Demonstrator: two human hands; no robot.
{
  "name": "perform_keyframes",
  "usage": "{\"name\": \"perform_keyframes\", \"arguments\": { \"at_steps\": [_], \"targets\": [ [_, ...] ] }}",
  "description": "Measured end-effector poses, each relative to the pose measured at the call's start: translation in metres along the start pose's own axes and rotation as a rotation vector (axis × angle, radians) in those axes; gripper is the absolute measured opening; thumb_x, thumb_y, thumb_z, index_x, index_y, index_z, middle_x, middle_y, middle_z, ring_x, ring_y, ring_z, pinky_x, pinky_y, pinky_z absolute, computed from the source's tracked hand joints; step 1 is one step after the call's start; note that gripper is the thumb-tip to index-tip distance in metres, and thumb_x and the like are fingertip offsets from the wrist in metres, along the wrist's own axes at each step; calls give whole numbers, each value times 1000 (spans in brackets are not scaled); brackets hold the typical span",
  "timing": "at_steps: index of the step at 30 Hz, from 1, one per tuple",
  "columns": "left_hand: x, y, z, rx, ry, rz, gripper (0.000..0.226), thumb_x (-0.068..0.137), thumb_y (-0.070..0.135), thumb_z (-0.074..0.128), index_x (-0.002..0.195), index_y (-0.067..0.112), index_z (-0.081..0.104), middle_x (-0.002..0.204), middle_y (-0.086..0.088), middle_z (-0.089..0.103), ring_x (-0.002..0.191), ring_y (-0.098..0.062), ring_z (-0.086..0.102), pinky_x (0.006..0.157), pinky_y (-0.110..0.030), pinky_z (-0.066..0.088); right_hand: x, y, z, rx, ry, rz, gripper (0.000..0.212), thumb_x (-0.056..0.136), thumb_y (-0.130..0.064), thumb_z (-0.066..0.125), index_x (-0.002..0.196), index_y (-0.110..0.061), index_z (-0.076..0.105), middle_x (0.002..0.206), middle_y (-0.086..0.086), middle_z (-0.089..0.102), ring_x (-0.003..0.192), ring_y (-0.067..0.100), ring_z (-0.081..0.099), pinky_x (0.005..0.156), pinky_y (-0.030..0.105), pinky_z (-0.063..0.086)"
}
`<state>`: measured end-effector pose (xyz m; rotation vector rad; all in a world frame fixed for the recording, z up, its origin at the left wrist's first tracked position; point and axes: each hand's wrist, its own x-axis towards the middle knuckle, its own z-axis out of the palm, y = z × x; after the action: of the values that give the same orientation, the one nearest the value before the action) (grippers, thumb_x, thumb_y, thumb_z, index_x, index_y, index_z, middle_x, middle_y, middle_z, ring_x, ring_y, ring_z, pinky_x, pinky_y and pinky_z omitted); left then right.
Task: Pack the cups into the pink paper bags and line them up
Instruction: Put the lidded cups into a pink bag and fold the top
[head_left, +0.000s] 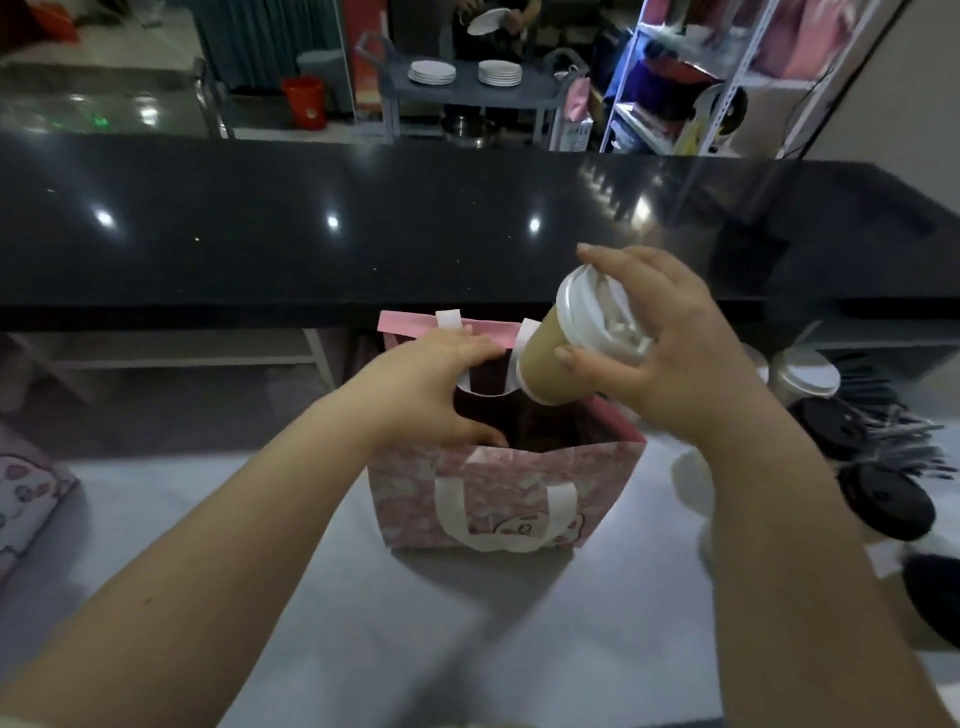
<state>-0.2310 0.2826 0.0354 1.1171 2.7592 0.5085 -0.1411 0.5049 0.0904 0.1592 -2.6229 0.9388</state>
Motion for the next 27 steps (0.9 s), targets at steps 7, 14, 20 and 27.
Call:
{"name": "perform_keyframes", "arguments": {
  "at_steps": [7, 14, 20, 27],
  "targets": [
    [11, -9, 10, 238, -183, 84, 125, 69, 75, 61, 155, 18, -10, 162, -8, -16, 148, -21, -21, 121, -46, -10, -4, -14, 20, 10, -112, 119, 69, 68, -51, 71, 133, -42, 49, 126, -25, 46, 123, 1, 43, 100, 25, 38],
    [8, -13, 15, 349, -213, 78, 135, 62, 90, 49, 153, 16, -18, 160, -7, -24, 145, -23, -29, 118, -51, -14, -8, -1, 41, -255, -298, 214, 74, 68, -48, 78, 134, -43, 44, 129, -21, 42, 117, 4, 37, 93, 29, 39],
    [10, 0, 26, 373, -219, 59, 142, 55, 96, 46, 152, 16, -20, 159, -9, -25, 143, -27, -31, 117, -59, -8, 4, 9, 39, -650, -317, 193, 85, 68, -52, 79, 138, -33, 37, 137, -3, 41, 122, 23, 39, 94, 39, 41],
    [6, -1, 28, 372, -191, 47, 144, 48, 99, 34, 152, 14, -20, 160, -8, -23, 144, -27, -30, 118, -58, -9, 0, 24, 68, -666, -553, 129, 85, 63, -44, 85, 133, -30, 39, 126, -1, 44, 117, 24, 43, 93, 40, 46]
  ]
}}
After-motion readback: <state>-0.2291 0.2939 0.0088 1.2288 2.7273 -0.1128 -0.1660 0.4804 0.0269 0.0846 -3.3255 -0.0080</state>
